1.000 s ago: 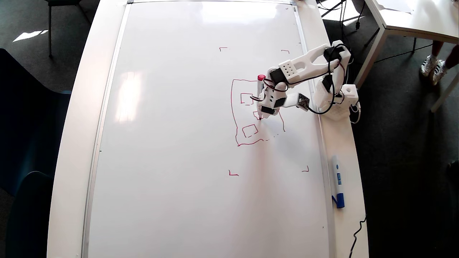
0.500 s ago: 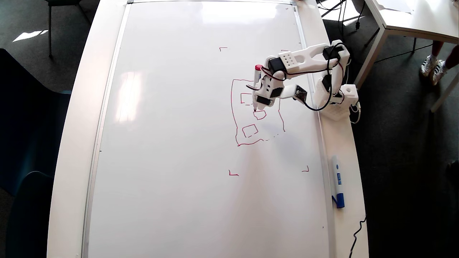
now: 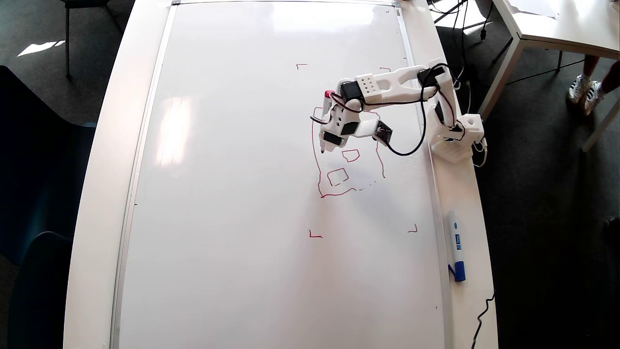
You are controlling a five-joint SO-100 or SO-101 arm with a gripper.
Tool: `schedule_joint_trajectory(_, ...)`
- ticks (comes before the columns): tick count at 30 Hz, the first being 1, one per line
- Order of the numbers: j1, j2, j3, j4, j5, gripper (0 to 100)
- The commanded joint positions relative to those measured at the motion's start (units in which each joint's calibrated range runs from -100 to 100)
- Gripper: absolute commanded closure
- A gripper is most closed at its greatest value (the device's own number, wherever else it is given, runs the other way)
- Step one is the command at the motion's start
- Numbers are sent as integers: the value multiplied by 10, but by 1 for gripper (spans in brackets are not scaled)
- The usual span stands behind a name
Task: Draw on a whiteboard a robot head using a pen attached to the gripper
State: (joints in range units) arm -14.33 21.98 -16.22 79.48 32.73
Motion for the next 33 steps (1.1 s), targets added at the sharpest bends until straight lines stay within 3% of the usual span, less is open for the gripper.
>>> schedule_joint_trajectory(1,13,29,-70,-1,2,99)
schedule_joint_trajectory(33,17,93,-94,-2,2,99)
